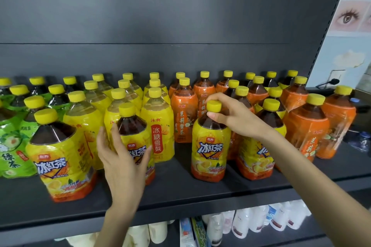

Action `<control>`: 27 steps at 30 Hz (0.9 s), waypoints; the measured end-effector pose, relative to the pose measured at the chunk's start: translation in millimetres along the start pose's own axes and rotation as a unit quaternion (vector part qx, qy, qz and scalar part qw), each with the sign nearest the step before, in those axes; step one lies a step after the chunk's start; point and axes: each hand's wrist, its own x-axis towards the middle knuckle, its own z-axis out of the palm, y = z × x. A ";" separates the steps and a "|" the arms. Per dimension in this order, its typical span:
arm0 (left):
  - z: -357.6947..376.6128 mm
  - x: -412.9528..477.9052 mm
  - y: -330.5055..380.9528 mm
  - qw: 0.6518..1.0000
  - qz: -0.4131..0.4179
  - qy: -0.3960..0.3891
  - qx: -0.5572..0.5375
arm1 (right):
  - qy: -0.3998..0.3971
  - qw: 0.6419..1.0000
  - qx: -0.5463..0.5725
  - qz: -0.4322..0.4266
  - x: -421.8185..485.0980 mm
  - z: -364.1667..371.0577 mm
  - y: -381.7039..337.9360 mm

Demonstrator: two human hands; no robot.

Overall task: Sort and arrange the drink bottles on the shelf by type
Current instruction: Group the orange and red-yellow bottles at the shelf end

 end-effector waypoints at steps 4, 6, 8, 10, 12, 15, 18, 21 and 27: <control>3.2 -7.6 33.1 0.987 0.142 0.032 -0.067 | -0.032 0.999 0.027 -0.027 3.2 9.7 -7.3; 6.6 -8.1 49.5 0.981 0.160 -0.037 -0.101 | -0.052 0.997 0.040 -0.047 5.5 15.6 -12.5; 10.5 -8.0 59.5 0.975 0.141 -0.113 -0.132 | -0.068 0.994 0.066 -0.061 7.0 23.0 -17.2; 16.4 -9.2 61.9 0.969 0.111 -0.161 -0.149 | -0.076 0.990 0.094 -0.065 7.7 29.6 -22.5; 19.8 -10.2 60.9 0.970 0.097 -0.168 -0.145 | -0.095 0.991 0.063 -0.071 10.5 28.1 -25.6; 18.3 -11.2 61.6 0.971 0.089 -0.164 -0.146 | -0.111 0.991 -0.043 -0.054 19.1 4.7 -20.1; 17.5 -13.3 62.3 0.977 0.096 -0.145 -0.126 | 0.012 0.998 -0.048 -0.035 25.4 -28.1 -7.6; 17.9 -14.2 61.1 0.982 0.091 -0.127 -0.106 | 0.109 0.990 -0.091 0.003 30.7 -53.6 8.9; 15.0 -13.0 54.2 0.984 0.081 -0.120 -0.099 | 0.120 0.979 -0.156 0.044 32.8 -78.9 28.9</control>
